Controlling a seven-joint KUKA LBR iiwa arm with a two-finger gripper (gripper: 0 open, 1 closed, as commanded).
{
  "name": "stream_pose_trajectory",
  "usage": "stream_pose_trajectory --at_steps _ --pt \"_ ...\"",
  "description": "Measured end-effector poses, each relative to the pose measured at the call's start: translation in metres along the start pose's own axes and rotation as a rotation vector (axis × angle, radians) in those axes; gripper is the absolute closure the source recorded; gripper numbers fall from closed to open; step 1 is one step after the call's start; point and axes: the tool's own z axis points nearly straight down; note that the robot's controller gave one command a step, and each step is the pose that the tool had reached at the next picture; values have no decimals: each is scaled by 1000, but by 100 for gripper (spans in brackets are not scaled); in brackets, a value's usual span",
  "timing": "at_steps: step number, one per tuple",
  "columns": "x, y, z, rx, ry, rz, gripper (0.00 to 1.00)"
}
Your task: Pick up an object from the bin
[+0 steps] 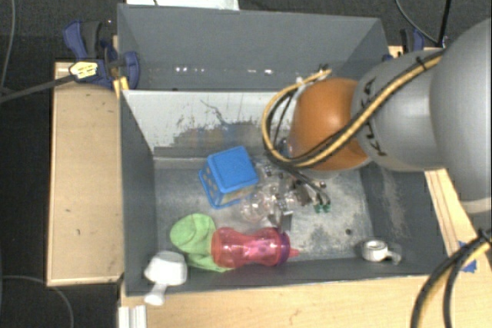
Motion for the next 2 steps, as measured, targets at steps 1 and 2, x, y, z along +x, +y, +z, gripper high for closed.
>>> stream_pose_trajectory --at_steps 1,2 --pt "-26 -94 23 -12 36 -217 100" --pt "-26 -92 23 -13 35 -218 100"
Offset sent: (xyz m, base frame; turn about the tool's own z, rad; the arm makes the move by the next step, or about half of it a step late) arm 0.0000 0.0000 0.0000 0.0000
